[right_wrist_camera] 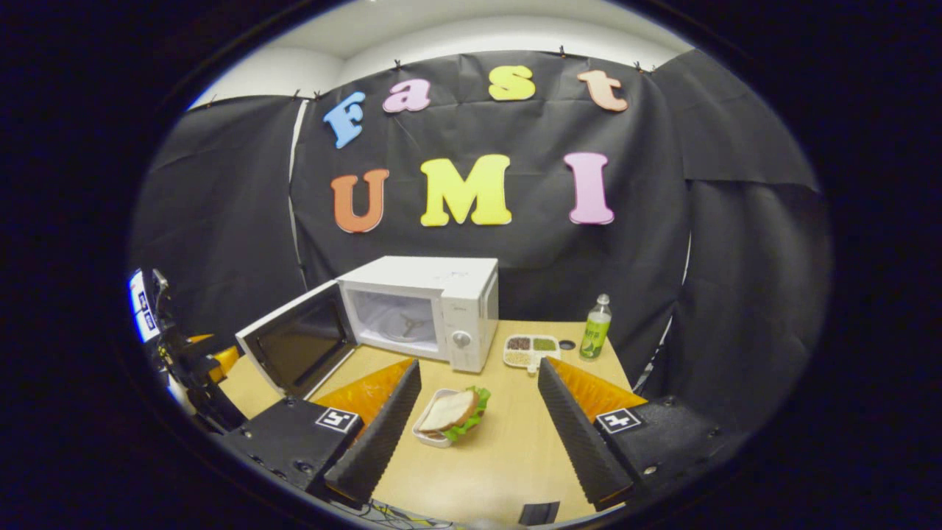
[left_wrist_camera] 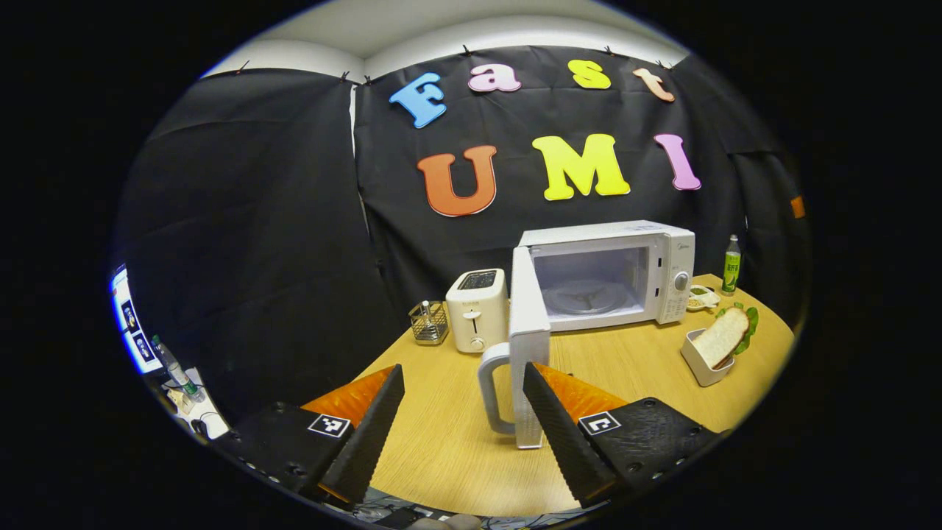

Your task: Open the microwave oven with the left hand, put the food in, and close the microwave oven.

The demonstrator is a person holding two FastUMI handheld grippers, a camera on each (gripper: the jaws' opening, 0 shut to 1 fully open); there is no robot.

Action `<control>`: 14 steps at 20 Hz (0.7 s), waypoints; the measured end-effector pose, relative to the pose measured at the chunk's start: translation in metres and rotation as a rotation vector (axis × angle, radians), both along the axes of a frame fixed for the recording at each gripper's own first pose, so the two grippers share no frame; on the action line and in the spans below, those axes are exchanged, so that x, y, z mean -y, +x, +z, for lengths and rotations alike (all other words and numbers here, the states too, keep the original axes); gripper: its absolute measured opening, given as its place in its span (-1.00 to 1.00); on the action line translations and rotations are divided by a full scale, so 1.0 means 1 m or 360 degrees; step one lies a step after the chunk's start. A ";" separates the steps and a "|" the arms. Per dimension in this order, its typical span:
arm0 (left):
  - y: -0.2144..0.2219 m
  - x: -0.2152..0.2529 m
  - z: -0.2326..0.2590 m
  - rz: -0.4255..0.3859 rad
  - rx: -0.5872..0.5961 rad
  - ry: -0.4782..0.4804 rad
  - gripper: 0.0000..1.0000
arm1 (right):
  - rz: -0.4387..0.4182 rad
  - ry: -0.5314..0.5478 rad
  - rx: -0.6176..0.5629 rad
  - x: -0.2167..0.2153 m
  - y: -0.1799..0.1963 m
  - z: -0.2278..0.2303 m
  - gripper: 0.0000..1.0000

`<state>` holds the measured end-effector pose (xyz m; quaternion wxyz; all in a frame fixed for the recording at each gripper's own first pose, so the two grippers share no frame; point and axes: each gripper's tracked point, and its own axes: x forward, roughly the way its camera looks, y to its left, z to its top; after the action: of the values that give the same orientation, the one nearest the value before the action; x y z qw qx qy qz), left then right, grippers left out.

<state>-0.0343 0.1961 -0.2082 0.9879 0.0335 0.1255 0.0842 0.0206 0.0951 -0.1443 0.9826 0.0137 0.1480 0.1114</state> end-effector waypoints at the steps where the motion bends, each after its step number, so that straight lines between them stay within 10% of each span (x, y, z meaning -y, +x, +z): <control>1: -0.001 0.006 0.008 -0.0016 0.0012 -0.0004 0.93 | 0.0012 0.0026 -0.0069 -0.001 0.006 -0.017 0.93; 13: 0.009 0.085 0.100 -0.0091 0.0112 0.0023 0.92 | 0.0210 0.0522 -0.0754 -0.026 0.103 -0.167 0.98; 14: 0.010 0.088 0.103 -0.0075 0.0107 0.0043 0.92 | 0.0257 0.0579 -0.0822 -0.031 0.110 -0.175 0.73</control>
<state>-0.0246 0.1083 -0.1055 0.9928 0.0469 0.0902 0.0636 0.1304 0.1265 -0.3198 0.8821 0.2051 0.3705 0.2065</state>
